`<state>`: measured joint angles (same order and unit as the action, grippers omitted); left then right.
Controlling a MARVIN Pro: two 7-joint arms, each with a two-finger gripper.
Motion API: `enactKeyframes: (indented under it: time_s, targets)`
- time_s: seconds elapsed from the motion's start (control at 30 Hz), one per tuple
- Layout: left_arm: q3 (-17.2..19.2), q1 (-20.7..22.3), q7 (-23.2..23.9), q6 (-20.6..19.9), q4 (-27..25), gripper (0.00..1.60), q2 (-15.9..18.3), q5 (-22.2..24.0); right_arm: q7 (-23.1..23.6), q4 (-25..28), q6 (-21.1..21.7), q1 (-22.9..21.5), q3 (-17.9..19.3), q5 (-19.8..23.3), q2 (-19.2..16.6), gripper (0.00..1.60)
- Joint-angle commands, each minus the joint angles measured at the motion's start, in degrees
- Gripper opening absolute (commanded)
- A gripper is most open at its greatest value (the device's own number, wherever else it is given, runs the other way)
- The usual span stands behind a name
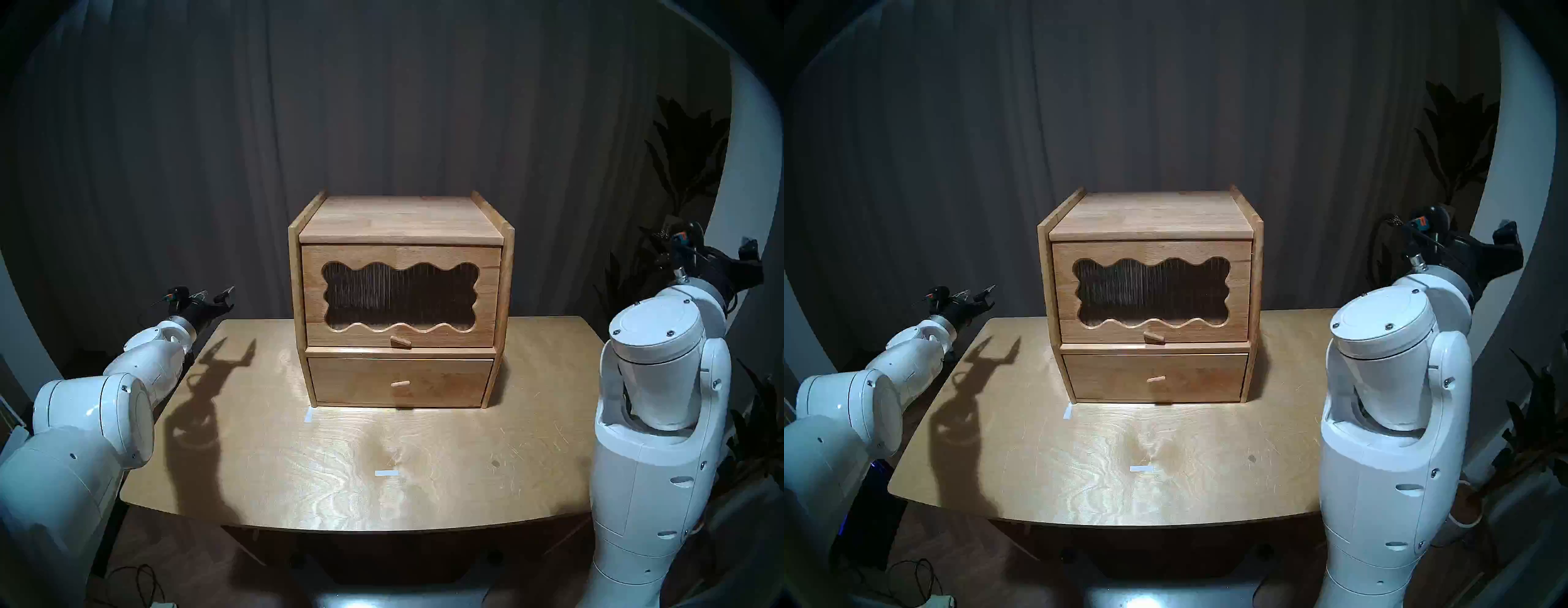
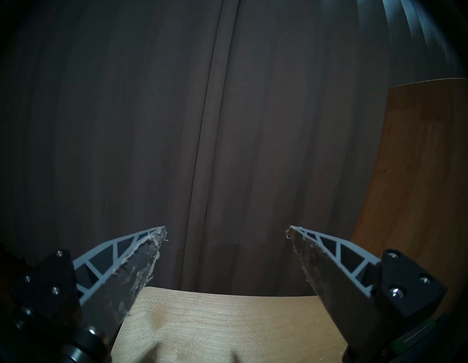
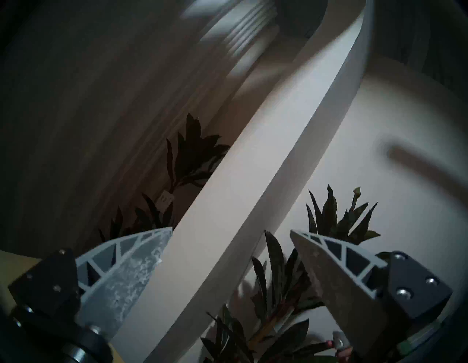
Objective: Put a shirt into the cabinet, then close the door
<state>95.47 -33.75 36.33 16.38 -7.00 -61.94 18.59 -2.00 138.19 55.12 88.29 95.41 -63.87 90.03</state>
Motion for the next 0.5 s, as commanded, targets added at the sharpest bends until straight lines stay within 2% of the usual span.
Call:
enactKeyframes:
  time_s: [0.0,0.47]
  targets:
    - [0.2,1.7,0.0,0.3,-1.1,1.6,0.2,0.2,0.5,-2.8,-0.1,2.9,6.8,2.6,1.8,1.6]
    - [0.3,2.3,0.2,0.4,-1.6,1.6,0.3,0.3,3.6,-14.3,-0.1,6.6,21.7,10.3,3.4,1.6]
